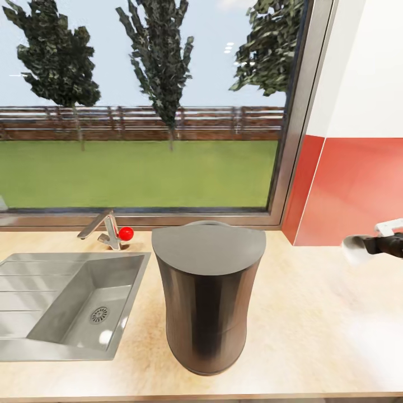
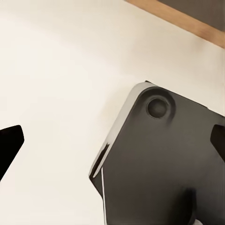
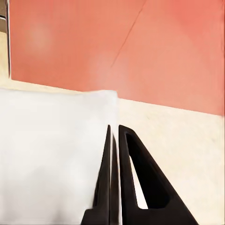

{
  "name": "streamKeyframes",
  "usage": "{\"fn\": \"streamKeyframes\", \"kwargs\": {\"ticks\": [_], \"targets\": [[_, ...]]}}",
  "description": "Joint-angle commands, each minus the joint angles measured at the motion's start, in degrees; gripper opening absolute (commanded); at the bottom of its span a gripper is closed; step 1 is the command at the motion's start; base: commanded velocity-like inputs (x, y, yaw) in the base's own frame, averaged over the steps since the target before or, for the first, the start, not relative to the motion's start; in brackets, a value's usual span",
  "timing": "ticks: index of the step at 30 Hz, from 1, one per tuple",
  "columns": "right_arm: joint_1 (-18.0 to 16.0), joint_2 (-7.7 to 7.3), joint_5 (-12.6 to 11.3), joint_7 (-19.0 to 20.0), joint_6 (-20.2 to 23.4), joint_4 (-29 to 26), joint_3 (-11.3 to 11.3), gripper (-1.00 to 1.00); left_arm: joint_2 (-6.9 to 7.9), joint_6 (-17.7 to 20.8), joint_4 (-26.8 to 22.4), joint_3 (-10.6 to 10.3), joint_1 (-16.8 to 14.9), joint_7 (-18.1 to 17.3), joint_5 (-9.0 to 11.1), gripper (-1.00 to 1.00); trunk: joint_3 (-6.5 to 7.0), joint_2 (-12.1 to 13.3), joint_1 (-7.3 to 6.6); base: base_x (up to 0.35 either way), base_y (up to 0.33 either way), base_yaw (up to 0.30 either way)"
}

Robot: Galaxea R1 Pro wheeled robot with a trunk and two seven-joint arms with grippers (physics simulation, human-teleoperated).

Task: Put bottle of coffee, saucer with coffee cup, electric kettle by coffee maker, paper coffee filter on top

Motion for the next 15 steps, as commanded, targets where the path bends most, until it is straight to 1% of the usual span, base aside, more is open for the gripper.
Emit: {"fn": "streamKeyframes", "kwargs": {"ticks": [1,15], "targets": [[-0.1,0.04,0.1,0.8,0.4,-0.6,-0.5,-1.0,0.02,-0.1,-0.1,-0.1,0.0,-0.3,0.4,1.0,-0.12,-0.1,0.04,0.0,0.0,0.0],[-0.1,0.01,0.1,0.8,1.1,-1.4,-0.5,-1.0,0.15,-0.1,-0.1,-0.1,0.0,-0.5,0.5,1.0,-0.12,-0.1,0.04,0.0,0.0,0.0]]}}
